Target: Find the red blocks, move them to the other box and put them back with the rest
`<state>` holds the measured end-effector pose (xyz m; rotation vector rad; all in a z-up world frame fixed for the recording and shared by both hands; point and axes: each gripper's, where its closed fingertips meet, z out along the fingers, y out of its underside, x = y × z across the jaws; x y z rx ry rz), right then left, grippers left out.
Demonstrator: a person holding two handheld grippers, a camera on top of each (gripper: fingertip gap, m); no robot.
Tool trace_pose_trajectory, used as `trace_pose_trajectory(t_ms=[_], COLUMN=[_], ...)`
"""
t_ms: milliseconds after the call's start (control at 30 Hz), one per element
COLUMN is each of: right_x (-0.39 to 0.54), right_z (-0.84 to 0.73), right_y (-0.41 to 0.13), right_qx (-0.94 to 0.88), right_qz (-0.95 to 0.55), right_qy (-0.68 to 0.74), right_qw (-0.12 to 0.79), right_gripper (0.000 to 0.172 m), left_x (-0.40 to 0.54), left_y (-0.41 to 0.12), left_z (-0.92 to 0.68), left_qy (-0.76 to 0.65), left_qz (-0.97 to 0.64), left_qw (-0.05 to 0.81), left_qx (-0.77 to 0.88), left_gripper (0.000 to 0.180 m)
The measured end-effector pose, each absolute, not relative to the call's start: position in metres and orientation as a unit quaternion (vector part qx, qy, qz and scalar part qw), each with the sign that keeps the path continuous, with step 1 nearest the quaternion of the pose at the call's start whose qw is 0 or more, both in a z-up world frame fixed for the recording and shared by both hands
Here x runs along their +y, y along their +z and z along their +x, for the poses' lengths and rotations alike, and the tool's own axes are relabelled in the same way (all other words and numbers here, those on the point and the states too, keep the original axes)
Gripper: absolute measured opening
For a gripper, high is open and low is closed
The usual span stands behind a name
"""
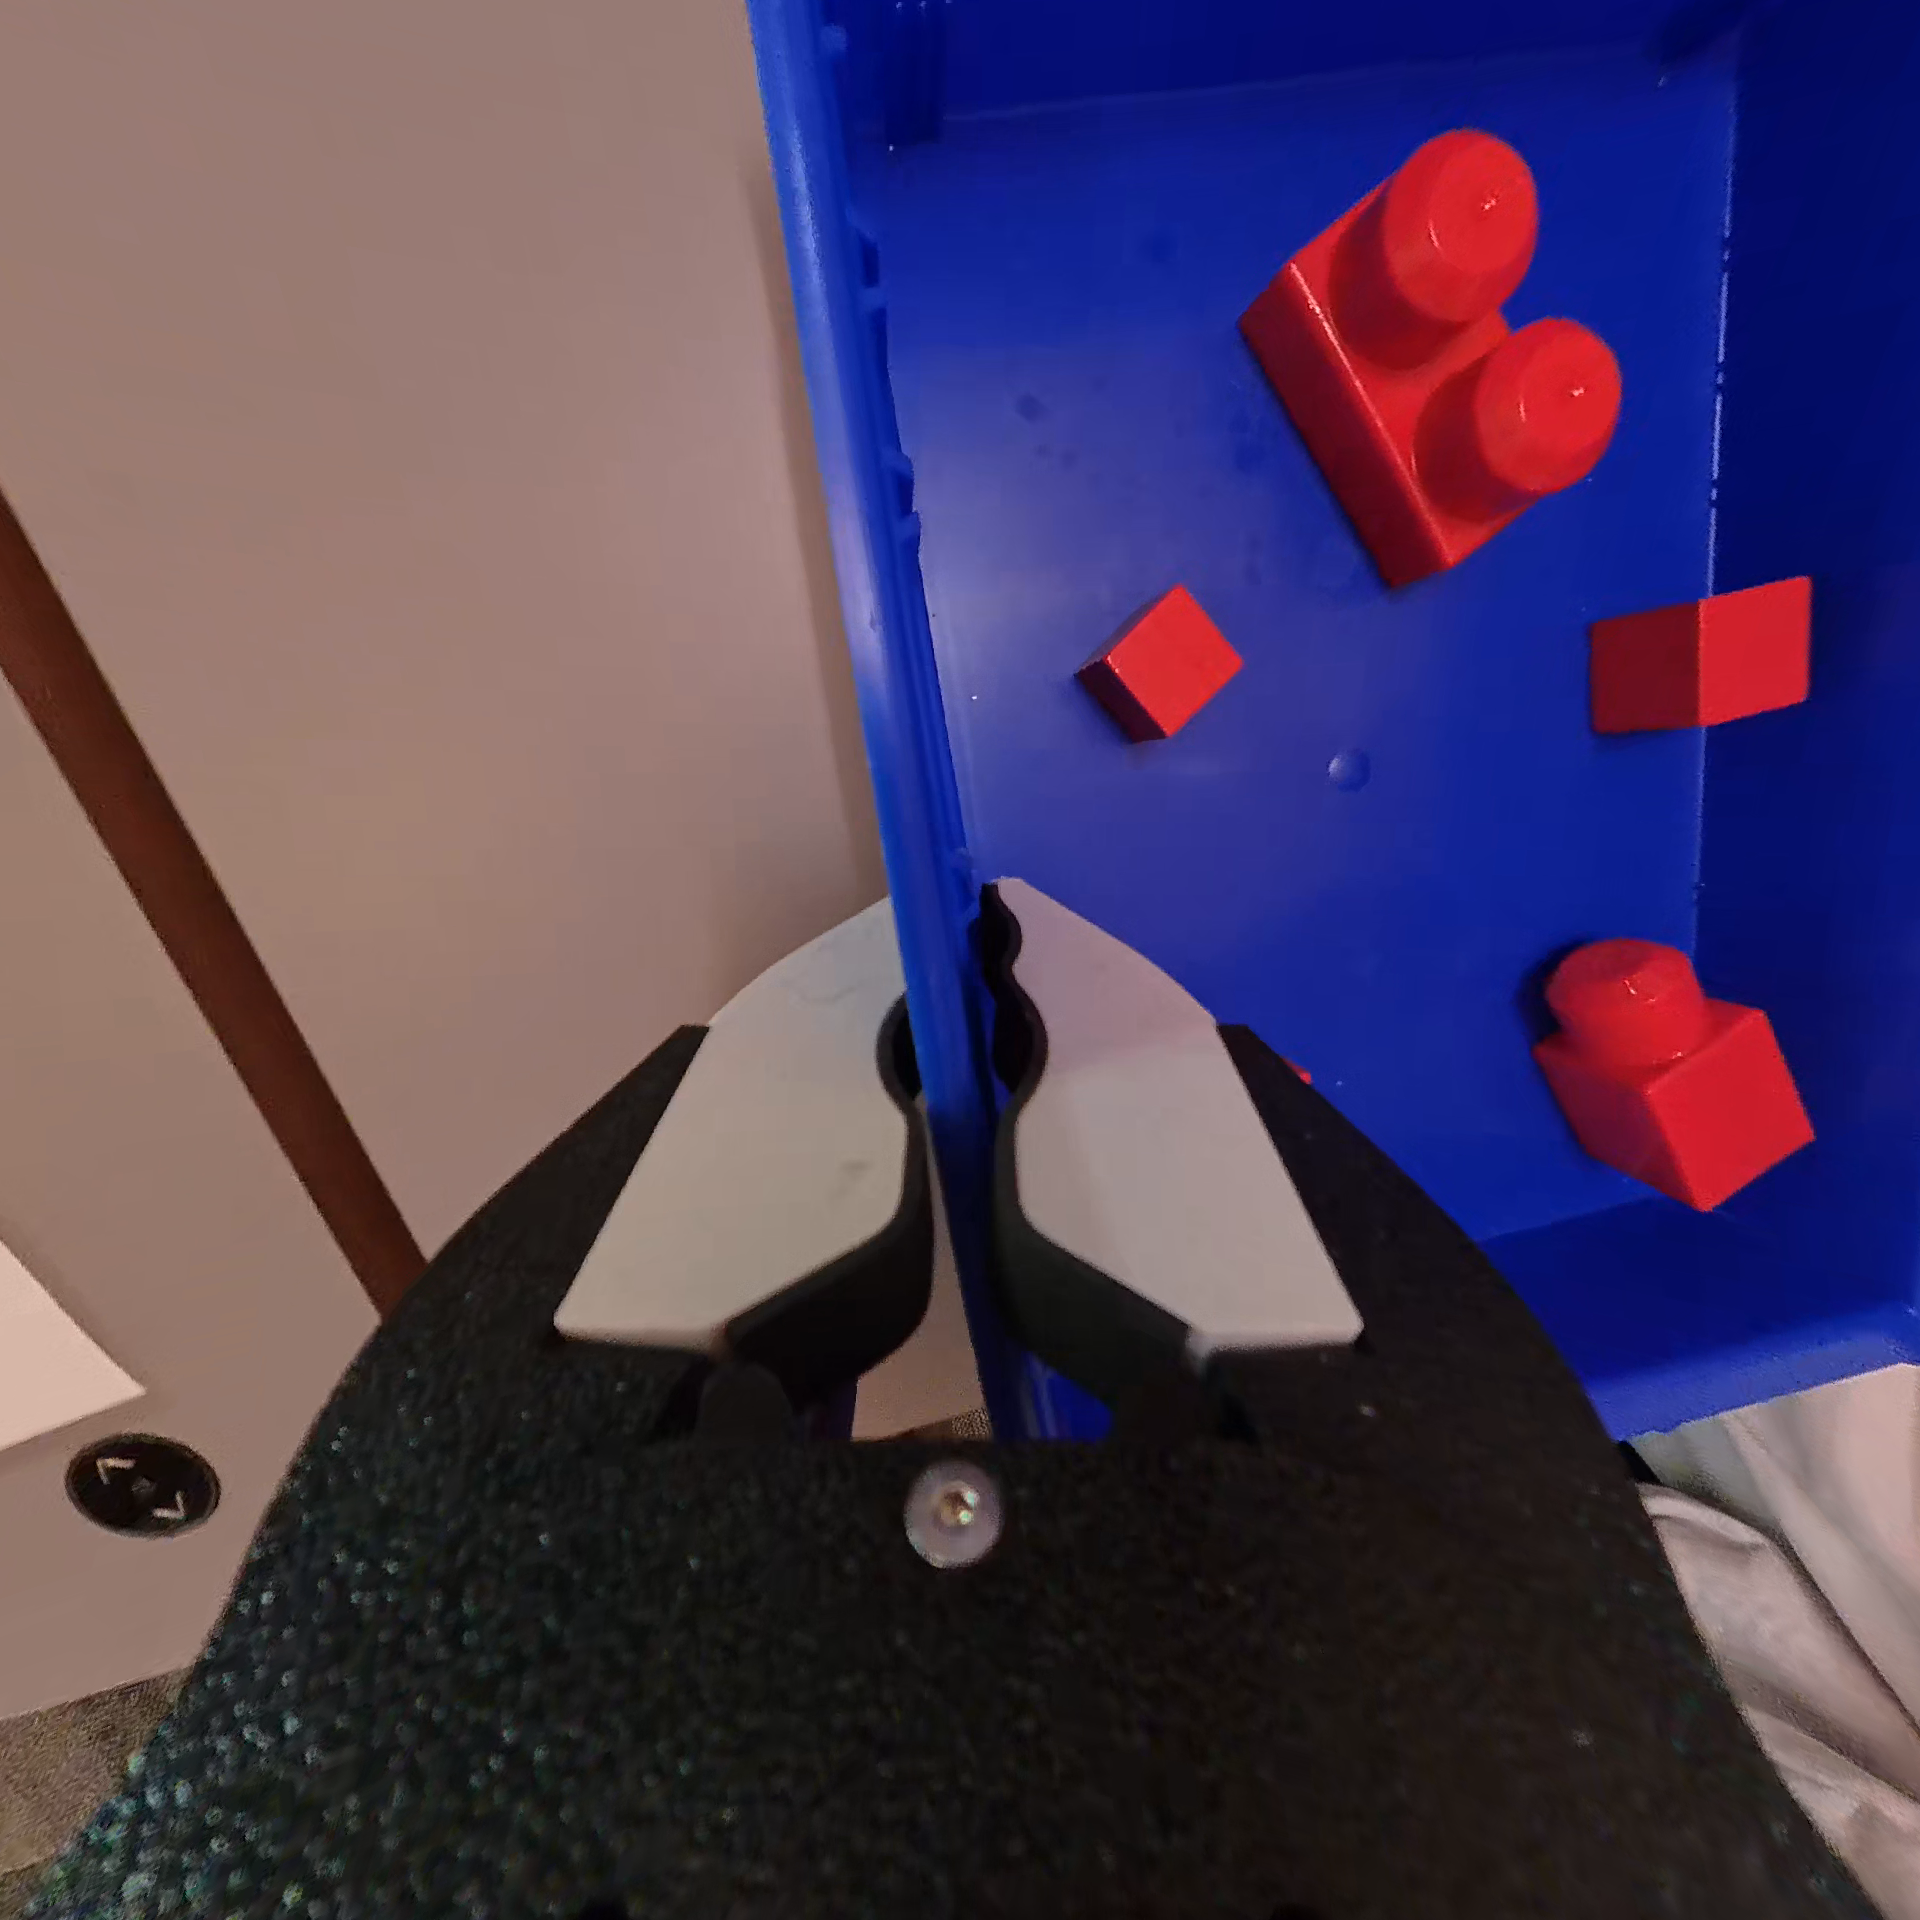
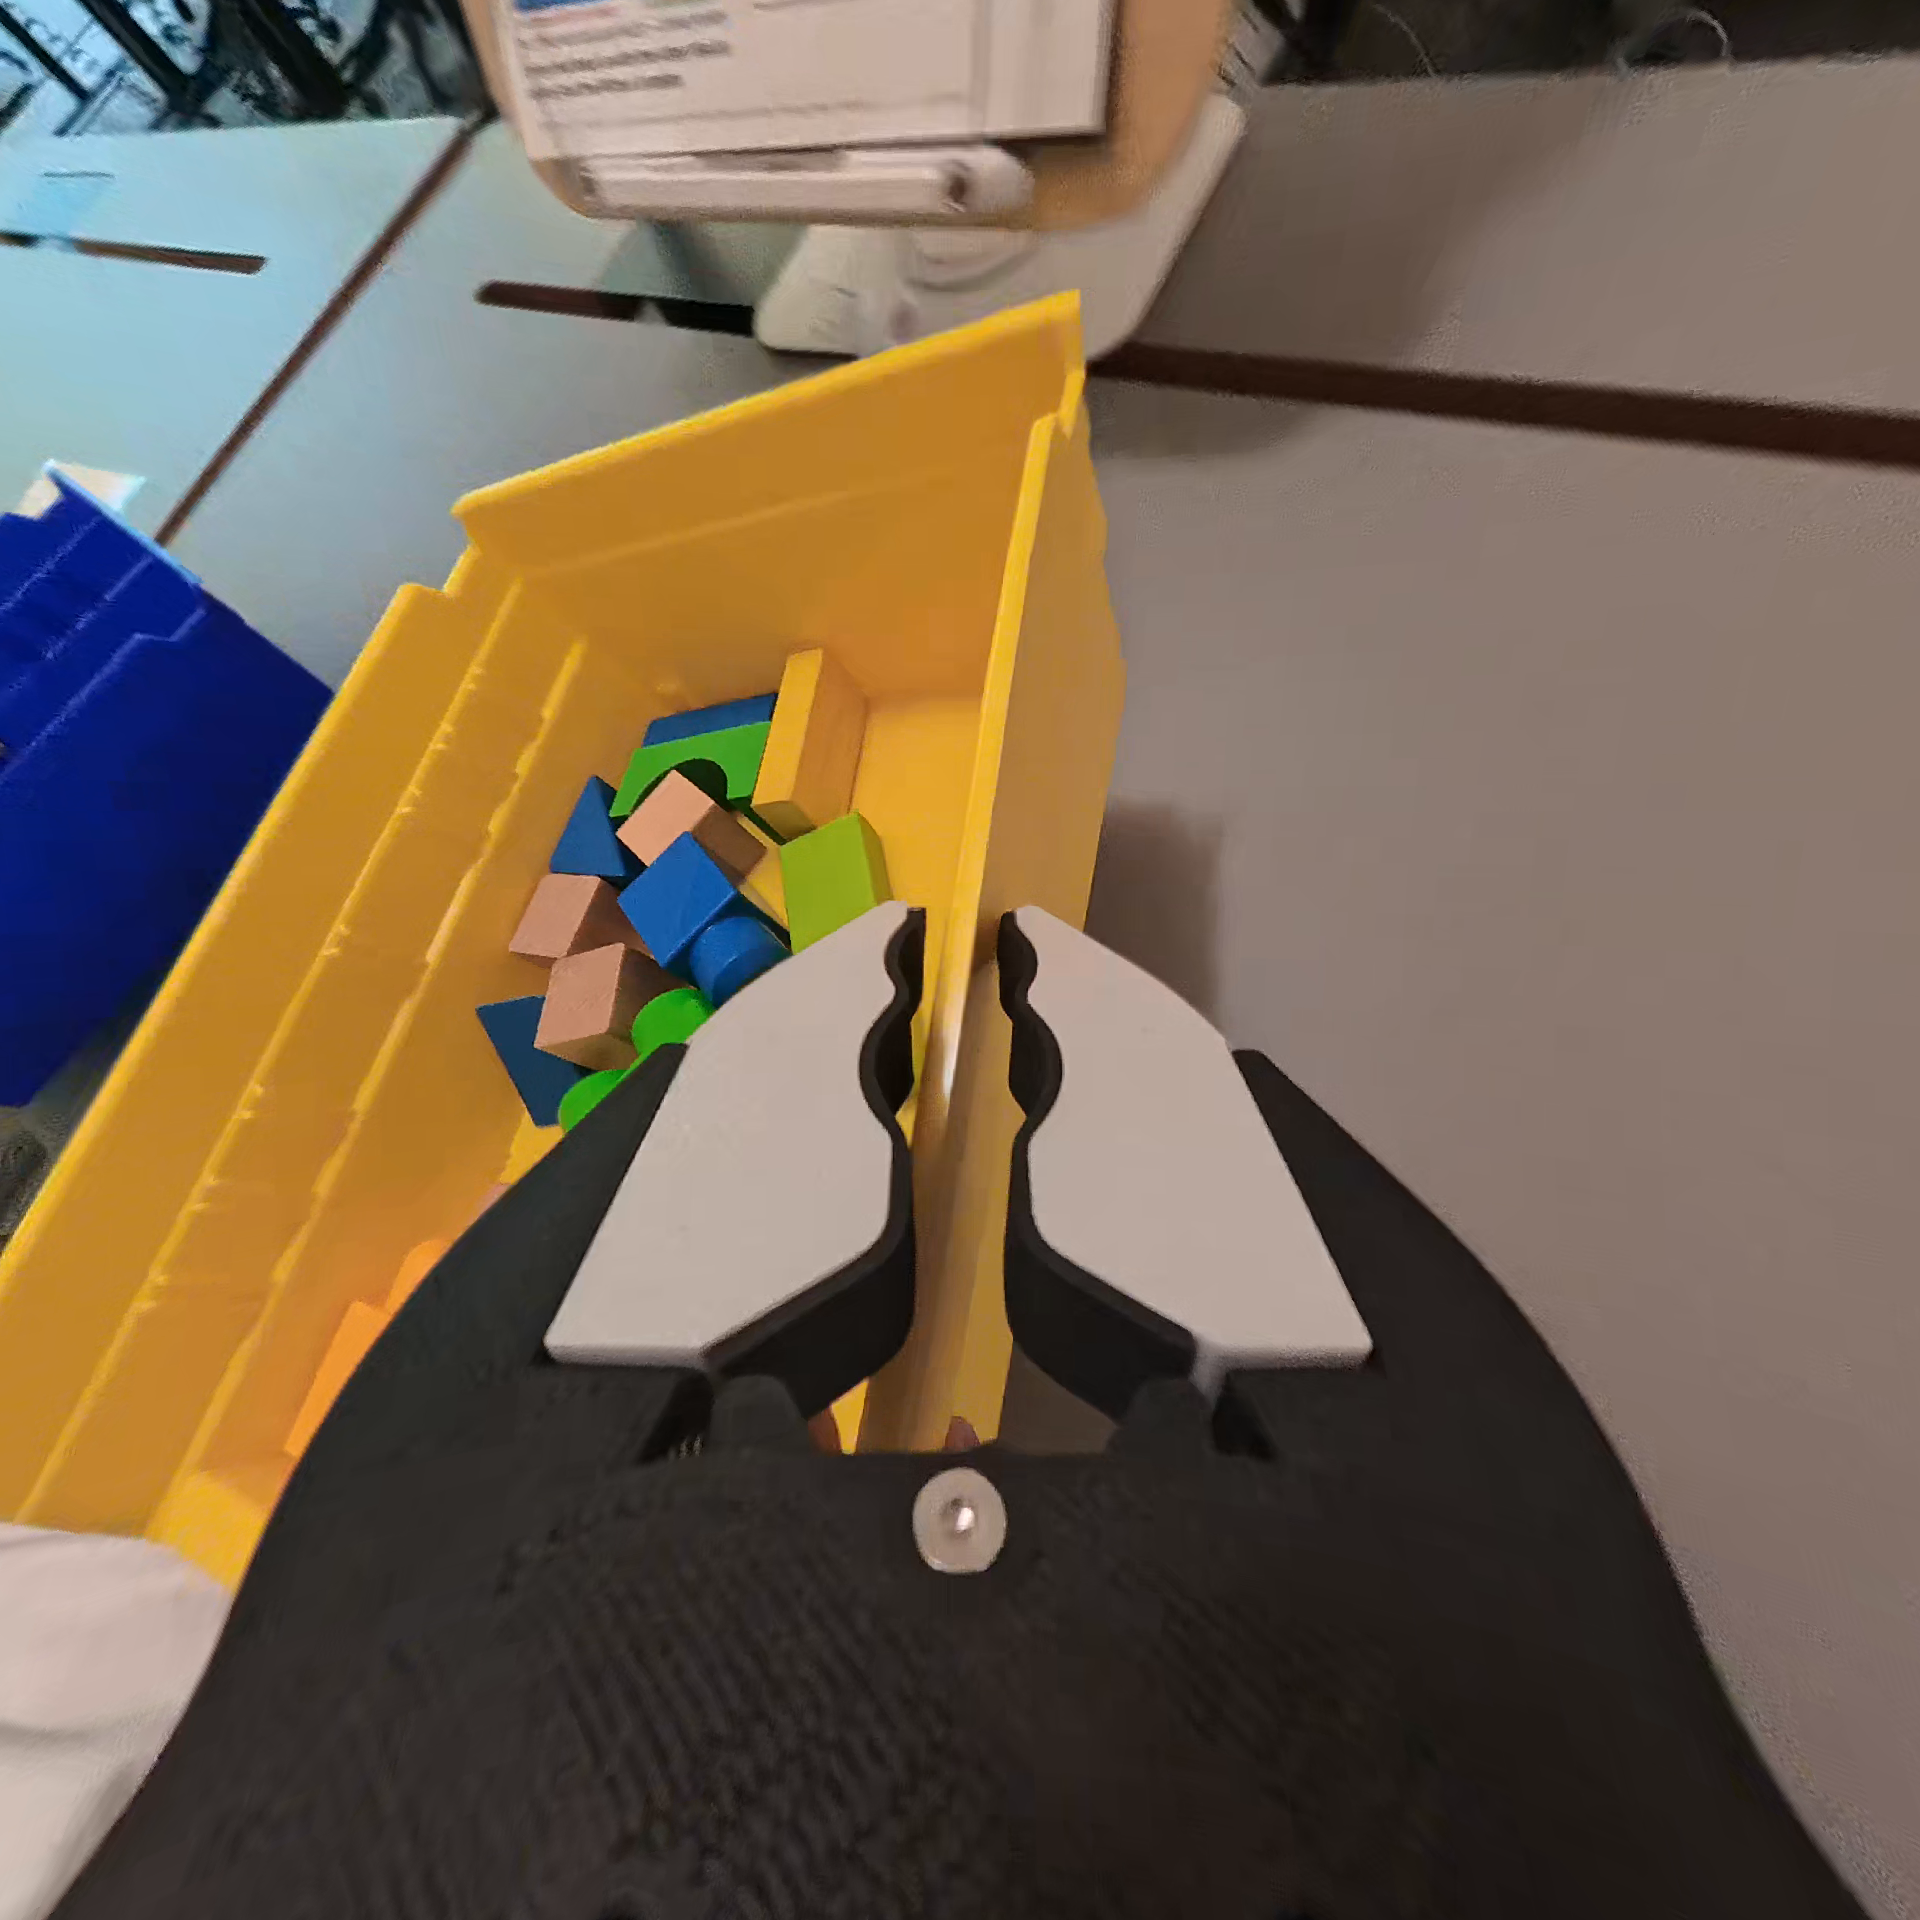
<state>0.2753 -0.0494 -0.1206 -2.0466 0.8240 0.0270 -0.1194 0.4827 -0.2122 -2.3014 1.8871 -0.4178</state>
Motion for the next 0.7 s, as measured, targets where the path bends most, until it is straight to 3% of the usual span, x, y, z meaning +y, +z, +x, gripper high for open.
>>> trace_pose_trajectory(t_ms=[133, 367, 700], right_x=[-0.135, -0.244, -0.286], right_z=[0.3, 0.376, 0.472], right_y=[-0.132, -0.103, -0.134], right_qx=[0.396, 0.47, 0.53], right_qz=[-0.799, -0.738, -0.708], right_qy=[-0.004, -0.076, -0.076], right_qw=[0.454, 0.478, 0.46], right_gripper=[0.017, 0.017, 0.02], left_x=[0.481, 0.485, 0.504], left_y=[-0.213, -0.214, -0.216], left_z=[-0.091, -0.039, 0.043], left_qy=[-0.138, -0.141, -0.143], left_qz=[-0.762, -0.769, -0.788], left_qw=[0.065, 0.063, 0.069], left_qx=[0.629, 0.62, 0.594], left_gripper=[0.006, 0.006, 0.006])
